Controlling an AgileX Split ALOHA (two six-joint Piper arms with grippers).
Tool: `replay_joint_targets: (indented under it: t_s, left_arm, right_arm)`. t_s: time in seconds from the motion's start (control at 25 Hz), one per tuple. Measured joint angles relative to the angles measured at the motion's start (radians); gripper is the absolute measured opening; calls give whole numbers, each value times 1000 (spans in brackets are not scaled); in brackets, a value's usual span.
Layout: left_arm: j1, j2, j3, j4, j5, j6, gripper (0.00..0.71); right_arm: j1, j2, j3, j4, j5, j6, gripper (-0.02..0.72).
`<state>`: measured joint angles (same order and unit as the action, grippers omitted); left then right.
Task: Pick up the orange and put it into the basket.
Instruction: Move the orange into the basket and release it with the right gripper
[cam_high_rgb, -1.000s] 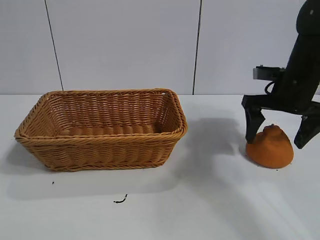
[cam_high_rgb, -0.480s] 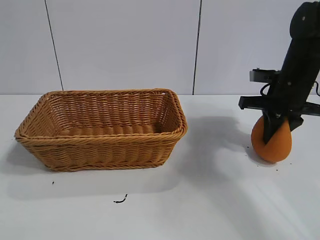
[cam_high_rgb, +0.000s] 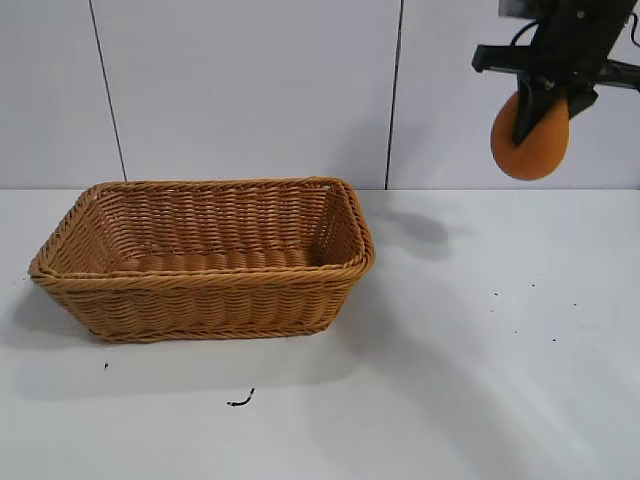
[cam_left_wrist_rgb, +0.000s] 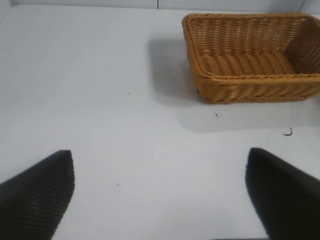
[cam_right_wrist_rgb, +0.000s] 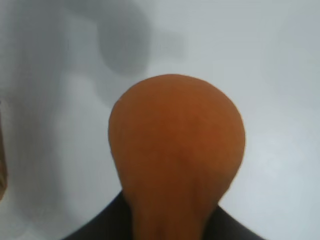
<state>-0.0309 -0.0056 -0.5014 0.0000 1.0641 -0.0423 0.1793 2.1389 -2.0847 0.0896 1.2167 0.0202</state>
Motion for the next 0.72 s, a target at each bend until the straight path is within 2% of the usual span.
replay_joint_targets:
  t_s: [0.2,0.4,0.72]
  left_arm:
    - [0,0,0,0,-1,0,666]
    - [0,0,0,0,-1,0,666]
    - [0,0,0,0,-1,0,666]
  right_arm:
    - [183,1,-6,1,-11,3,76]
    - [329,4,-6,2,-86,3,76]
    - [460,95,-6,2,-196,3,76]
